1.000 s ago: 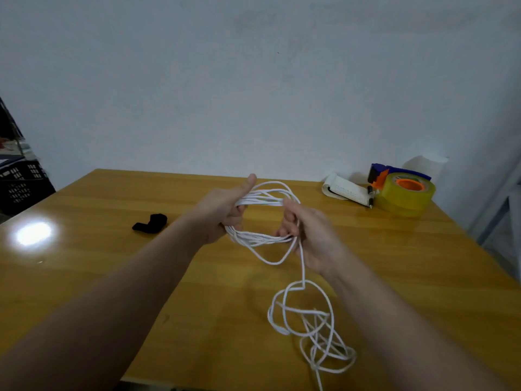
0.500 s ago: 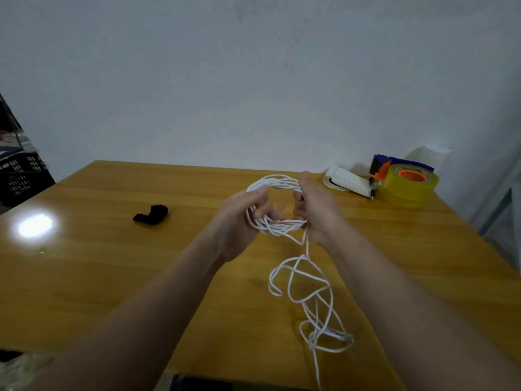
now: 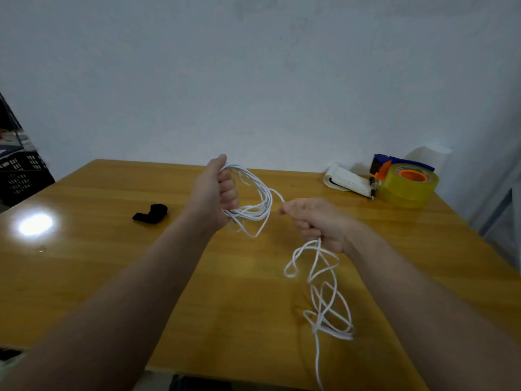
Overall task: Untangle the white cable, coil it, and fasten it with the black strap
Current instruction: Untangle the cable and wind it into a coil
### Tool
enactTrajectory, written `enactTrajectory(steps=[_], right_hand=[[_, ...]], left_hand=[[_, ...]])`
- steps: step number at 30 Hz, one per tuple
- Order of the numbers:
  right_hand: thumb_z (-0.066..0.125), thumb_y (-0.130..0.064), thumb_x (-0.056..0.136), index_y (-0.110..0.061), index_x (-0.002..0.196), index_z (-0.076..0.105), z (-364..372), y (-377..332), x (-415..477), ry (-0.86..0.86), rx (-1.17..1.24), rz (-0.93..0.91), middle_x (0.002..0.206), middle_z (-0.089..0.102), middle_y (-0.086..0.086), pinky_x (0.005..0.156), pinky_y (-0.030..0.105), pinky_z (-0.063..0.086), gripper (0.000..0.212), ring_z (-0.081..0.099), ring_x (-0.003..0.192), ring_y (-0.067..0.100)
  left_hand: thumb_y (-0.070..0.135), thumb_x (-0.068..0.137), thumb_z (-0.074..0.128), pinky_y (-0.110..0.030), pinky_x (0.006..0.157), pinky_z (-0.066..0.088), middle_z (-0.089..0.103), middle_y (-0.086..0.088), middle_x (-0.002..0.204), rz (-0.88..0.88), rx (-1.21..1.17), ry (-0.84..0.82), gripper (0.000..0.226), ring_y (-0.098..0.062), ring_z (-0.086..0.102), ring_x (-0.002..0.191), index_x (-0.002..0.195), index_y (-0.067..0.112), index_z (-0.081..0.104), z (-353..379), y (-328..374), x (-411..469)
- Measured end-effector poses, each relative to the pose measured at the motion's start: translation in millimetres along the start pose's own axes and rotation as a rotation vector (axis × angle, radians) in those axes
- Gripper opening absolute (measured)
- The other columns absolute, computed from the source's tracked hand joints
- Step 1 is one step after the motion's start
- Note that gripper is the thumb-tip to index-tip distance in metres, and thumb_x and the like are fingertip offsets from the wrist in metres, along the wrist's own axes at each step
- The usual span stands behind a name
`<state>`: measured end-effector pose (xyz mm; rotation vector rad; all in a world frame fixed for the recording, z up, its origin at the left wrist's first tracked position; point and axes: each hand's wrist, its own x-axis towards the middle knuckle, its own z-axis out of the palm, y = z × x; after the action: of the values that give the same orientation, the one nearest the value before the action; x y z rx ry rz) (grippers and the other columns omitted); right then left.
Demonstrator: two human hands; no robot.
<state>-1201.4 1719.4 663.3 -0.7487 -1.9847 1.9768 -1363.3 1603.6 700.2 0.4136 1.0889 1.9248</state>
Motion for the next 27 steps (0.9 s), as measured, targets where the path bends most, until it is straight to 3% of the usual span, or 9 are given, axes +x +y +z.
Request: enactTrajectory(steps=[4, 6, 10, 15, 18, 20, 23, 25, 27], right_hand=[[0.061, -0.029, 0.090, -0.010, 0.078, 0.067, -32.1, -3.0, -3.4, 0.384, -0.265, -0.233, 0.049, 0.049, -0.015, 0.047, 0.017, 0.033, 0.023, 0.044, 0.048, 0.006], [0.070, -0.031, 0.082, -0.001, 0.068, 0.061, -45.3, -0.1, 1.9, 0.535, -0.388, -0.344, 0.053, 0.051, -0.007, 0.052, 0.010, 0.039, 0.034, 0.050, 0.048, 0.001], [0.068, -0.040, 0.081, 0.005, 0.062, 0.048, -57.9, 15.8, 11.4, 0.482, -0.651, -0.336, 0.056, 0.037, 0.005, 0.057, 0.030, 0.034, 0.052, 0.036, 0.054, 0.017], [0.048, -0.031, 0.097, -0.011, 0.063, 0.045, -38.8, 31.0, 15.6, 0.439, -0.525, -0.299, 0.061, 0.050, 0.003, 0.056, 0.029, 0.041, 0.040, 0.052, 0.057, 0.017], [0.044, -0.038, 0.098, -0.016, 0.057, 0.036, -27.1, 33.7, 20.9, 0.556, -0.514, -0.217, 0.052, 0.038, 0.000, 0.050, 0.027, 0.030, 0.047, 0.039, 0.047, 0.016], [0.044, -0.048, 0.095, -0.019, 0.052, 0.031, -22.1, 34.7, 21.6, 0.565, -0.652, -0.143, 0.048, 0.030, -0.003, 0.052, 0.030, 0.021, 0.054, 0.030, 0.047, 0.016], [0.040, -0.062, 0.090, -0.023, 0.054, 0.036, -17.4, 33.4, 14.1, 0.491, -1.092, -0.042, 0.050, 0.038, -0.008, 0.050, 0.027, 0.022, 0.053, 0.039, 0.052, 0.015], [0.043, -0.063, 0.088, -0.025, 0.064, 0.040, -19.9, 35.6, 6.5, 0.425, -1.344, -0.105, 0.058, 0.042, -0.011, 0.050, 0.027, 0.023, 0.045, 0.045, 0.064, 0.013], [0.045, -0.059, 0.089, -0.028, 0.073, 0.042, -27.7, 40.0, -3.8, 0.395, -1.429, -0.244, 0.060, 0.040, -0.013, 0.049, 0.025, 0.022, 0.035, 0.043, 0.066, 0.010]], left_hand=[[0.039, 0.097, 0.042, -0.013, 0.034, 0.010, 0.018, 0.009, 0.035, -0.093, 0.175, -0.181, 0.057, -0.005, 0.015, 0.025, 0.043, 0.024, 0.030, -5.0, 2.8, -13.2], [0.040, 0.096, 0.043, -0.012, 0.033, 0.012, 0.018, 0.010, 0.036, -0.127, 0.202, -0.226, 0.055, -0.004, 0.016, 0.025, 0.045, 0.024, 0.030, -3.2, -1.5, -20.7], [0.037, 0.098, 0.040, -0.015, 0.030, 0.009, 0.019, 0.009, 0.032, -0.054, -0.094, -0.122, 0.060, -0.004, 0.017, 0.023, 0.040, 0.023, 0.032, -10.1, 6.3, -13.3], [0.038, 0.100, 0.038, -0.018, 0.033, 0.028, 0.038, 0.007, 0.039, 0.089, -0.228, -0.152, 0.059, -0.005, 0.035, 0.030, 0.044, 0.022, 0.034, -1.7, 5.5, -7.7], [0.040, 0.100, 0.038, -0.031, 0.074, 0.059, 0.072, -0.016, 0.092, 0.096, -0.217, -0.289, 0.061, -0.020, 0.071, 0.083, 0.043, 0.018, 0.040, 14.4, 1.0, -12.2], [0.039, 0.100, 0.038, -0.042, 0.088, 0.054, 0.065, -0.021, 0.117, 0.104, -0.198, -0.295, 0.058, -0.024, 0.062, 0.107, 0.046, 0.017, 0.040, 22.8, 1.6, -13.2], [0.033, 0.101, 0.039, -0.042, 0.086, 0.049, 0.057, -0.019, 0.126, 0.144, -0.173, -0.190, 0.045, -0.023, 0.048, 0.125, 0.058, 0.017, 0.036, 26.3, 7.4, -5.0], [0.029, 0.101, 0.038, -0.037, 0.086, 0.044, 0.055, -0.014, 0.107, 0.189, -0.189, -0.087, 0.039, -0.021, 0.050, 0.114, 0.064, 0.018, 0.033, 15.9, 17.5, 7.6], [0.028, 0.101, 0.038, -0.029, 0.071, 0.043, 0.043, -0.003, 0.080, 0.246, -0.212, 0.042, 0.037, -0.015, 0.049, 0.080, 0.065, 0.019, 0.033, -4.3, 27.7, 21.7]])
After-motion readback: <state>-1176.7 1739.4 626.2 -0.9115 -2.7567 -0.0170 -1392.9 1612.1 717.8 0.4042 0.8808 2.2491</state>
